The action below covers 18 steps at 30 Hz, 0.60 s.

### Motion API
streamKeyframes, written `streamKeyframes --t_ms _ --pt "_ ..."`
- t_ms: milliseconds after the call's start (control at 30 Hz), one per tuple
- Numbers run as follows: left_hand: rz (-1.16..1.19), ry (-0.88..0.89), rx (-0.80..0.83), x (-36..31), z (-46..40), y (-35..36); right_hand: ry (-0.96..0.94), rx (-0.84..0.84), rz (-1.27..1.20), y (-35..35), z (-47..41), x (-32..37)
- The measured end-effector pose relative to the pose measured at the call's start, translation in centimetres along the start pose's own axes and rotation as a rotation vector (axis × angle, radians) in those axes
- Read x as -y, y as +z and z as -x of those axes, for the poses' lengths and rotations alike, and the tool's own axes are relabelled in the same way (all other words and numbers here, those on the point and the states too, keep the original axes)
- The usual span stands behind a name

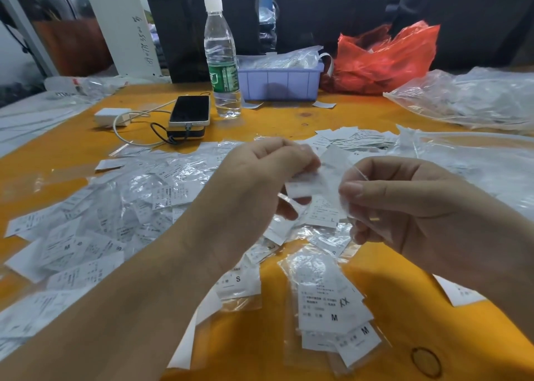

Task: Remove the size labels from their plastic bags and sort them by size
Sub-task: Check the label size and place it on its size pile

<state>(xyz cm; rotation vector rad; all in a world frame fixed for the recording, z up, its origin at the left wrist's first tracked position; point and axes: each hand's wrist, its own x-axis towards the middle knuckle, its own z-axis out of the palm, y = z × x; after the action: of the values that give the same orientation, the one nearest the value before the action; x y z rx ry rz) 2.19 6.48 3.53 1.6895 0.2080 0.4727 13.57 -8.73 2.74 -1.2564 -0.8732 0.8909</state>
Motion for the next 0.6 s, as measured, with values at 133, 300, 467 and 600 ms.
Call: streamKeyframes --t_ms 133,300,467,600 --pt "0.091 0.055 -0.158 0.05 -0.12 -0.59 -0.003 -0.018 -0.011 0.08 0.05 -0.07" --pt "0.167 0.121 -0.225 -0.02 0.02 -0.57 0.006 -0.007 -0.014 0.26 0.03 -0.17" --pt "0.148 0.136 -0.193 -0.03 0.20 -0.30 0.005 -0.019 -0.009 0.38 0.08 -0.25" --pt "0.104 0.120 -0.155 0.10 0.18 0.03 0.014 -0.002 0.006 0.46 0.07 -0.33"
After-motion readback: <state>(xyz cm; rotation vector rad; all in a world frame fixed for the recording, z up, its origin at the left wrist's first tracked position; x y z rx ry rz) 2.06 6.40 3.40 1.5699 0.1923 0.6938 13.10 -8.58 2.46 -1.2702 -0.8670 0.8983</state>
